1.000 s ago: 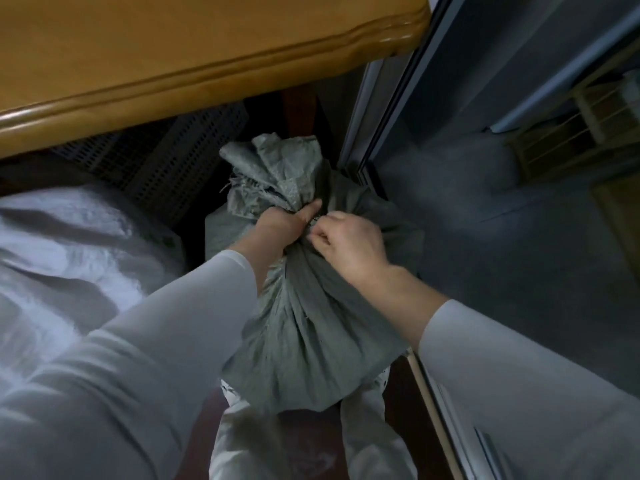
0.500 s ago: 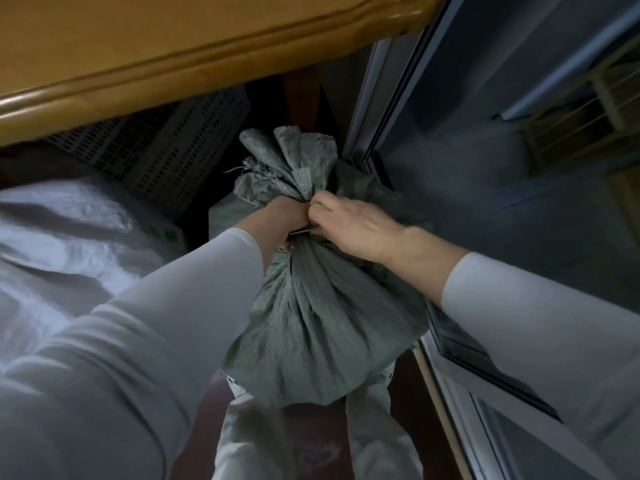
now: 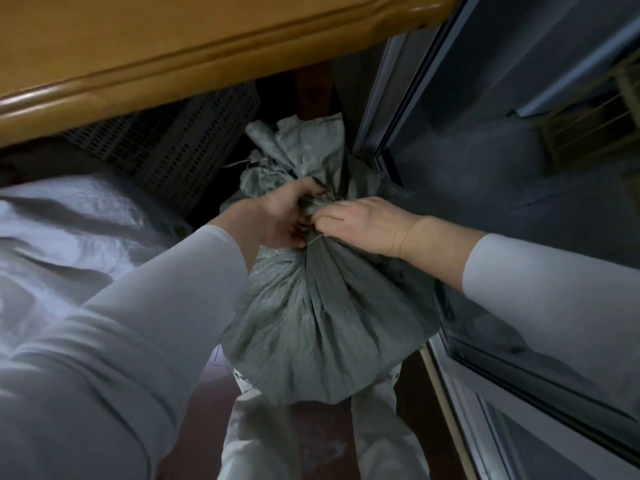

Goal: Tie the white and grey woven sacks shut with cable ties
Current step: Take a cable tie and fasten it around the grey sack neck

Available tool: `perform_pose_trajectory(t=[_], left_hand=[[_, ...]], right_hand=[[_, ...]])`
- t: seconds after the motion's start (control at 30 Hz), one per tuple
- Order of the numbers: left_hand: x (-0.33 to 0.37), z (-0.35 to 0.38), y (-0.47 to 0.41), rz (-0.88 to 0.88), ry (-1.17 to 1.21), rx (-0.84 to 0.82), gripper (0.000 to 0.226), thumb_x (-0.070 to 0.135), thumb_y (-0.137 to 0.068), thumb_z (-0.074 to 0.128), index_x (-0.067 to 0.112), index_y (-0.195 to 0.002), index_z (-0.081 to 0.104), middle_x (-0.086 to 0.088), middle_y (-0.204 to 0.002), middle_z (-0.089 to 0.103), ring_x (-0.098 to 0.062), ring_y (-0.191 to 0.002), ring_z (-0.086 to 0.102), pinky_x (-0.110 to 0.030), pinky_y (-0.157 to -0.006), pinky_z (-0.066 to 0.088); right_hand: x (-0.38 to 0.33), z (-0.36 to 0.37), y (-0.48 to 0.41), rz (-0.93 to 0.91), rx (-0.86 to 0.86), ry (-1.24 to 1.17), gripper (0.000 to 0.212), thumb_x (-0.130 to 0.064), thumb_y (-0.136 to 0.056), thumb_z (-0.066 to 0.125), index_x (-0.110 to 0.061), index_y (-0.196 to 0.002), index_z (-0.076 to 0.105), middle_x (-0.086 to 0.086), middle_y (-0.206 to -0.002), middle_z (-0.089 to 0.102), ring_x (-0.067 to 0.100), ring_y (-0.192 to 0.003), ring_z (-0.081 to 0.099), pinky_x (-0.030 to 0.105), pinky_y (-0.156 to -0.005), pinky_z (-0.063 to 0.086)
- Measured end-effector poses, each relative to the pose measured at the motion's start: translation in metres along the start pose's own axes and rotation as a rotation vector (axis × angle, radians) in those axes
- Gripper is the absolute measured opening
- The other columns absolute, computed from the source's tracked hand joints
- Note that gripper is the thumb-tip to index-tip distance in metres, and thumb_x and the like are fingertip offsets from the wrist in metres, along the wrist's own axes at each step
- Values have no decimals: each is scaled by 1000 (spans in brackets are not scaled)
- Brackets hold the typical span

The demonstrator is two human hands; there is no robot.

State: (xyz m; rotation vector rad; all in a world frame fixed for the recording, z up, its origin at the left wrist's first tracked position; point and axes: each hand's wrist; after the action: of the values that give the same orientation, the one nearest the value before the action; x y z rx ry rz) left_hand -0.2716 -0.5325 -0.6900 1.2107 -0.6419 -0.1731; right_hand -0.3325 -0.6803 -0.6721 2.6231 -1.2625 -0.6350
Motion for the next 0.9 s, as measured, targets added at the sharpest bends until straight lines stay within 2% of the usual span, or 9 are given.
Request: perform_pose_trajectory(t=[0.1, 0.17, 0.27, 0.4, 0.53, 0.63, 0.73, 0.8, 0.9], left_hand=[[-8, -1, -3, 31, 99, -5, 26, 25, -81, 29, 14, -71, 50, -8, -70, 48, -20, -61, 42, -27, -60, 35], [-14, 6, -6, 37, 85, 36, 25, 10, -83, 30, 9, -70, 52, -10, -71, 50, -20, -61, 45, -27, -61, 39], [-20, 17, -10, 98, -17, 50, 21, -3, -89, 44, 9, -78, 58, -6, -76, 56, -16, -66, 52, -26, -64, 45], [-26, 23, -12, 169, -89, 67, 9, -2, -88, 56, 6, -86, 61, -8, -82, 60, -16, -72, 56, -27, -67, 50], [-39, 32, -13, 248, -213, 290, 7, 8, -84, 67, 5, -79, 63, -6, -69, 57, -7, -51, 54, -17, -50, 53], [-54, 38, -18, 303, -315, 461, 23, 22, -82, 71, 11, -63, 63, -6, -62, 59, -1, -36, 52, -26, -59, 53], [-58, 41, -16, 348, -264, 432, 15, 14, -86, 64, 9, -72, 66, -6, -64, 58, -13, -53, 55, -25, -62, 54], [-58, 40, -13, 358, -287, 407, 10, 6, -85, 60, 9, -80, 67, -7, -67, 60, -13, -56, 54, -23, -63, 54], [-65, 37, -18, 438, -427, 421, 10, 6, -84, 62, 6, -89, 71, -11, -77, 65, -6, -53, 56, -31, -75, 54]], right_hand=[[2, 7, 3, 149, 75, -94, 25, -20, -98, 38, -5, -114, 49, 13, -115, 52, 32, -99, 54, 39, -77, 46], [4, 14, 7, 222, 70, -195, 25, -22, -98, 40, -5, -112, 51, 14, -111, 53, 32, -96, 55, 41, -80, 46], [4, 21, 9, 297, 71, -278, 25, -20, -97, 44, -3, -110, 57, 15, -112, 56, 30, -103, 54, 40, -88, 44], [3, 28, 12, 426, 130, -435, 22, -20, -96, 49, -6, -108, 61, 11, -114, 59, 26, -108, 54, 34, -92, 43], [2, 33, 11, 530, 170, -507, 22, -22, -95, 51, -7, -106, 63, 9, -113, 62, 23, -107, 56, 29, -87, 42], [3, 38, 12, 612, 220, -593, 20, -21, -93, 55, -6, -103, 65, 9, -108, 66, 23, -102, 59, 24, -78, 42], [2, 44, 13, 659, 264, -676, 17, -17, -91, 59, -3, -97, 67, 12, -99, 68, 26, -92, 63, 20, -72, 38], [1, 45, 12, 676, 284, -722, 16, -15, -90, 59, -2, -96, 67, 12, -92, 67, 23, -83, 62, 21, -73, 40], [1, 45, 10, 699, 298, -789, 13, -15, -90, 59, -5, -94, 66, -1, -69, 59, 12, -62, 56, 22, -69, 43]])
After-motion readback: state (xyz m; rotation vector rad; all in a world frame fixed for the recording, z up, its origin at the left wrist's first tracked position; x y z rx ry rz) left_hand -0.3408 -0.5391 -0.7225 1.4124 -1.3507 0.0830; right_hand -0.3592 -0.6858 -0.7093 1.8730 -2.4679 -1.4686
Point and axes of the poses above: each hand's wrist, its own y-axis away from the middle knuckle, its own z-axis out of the palm, x = y × z
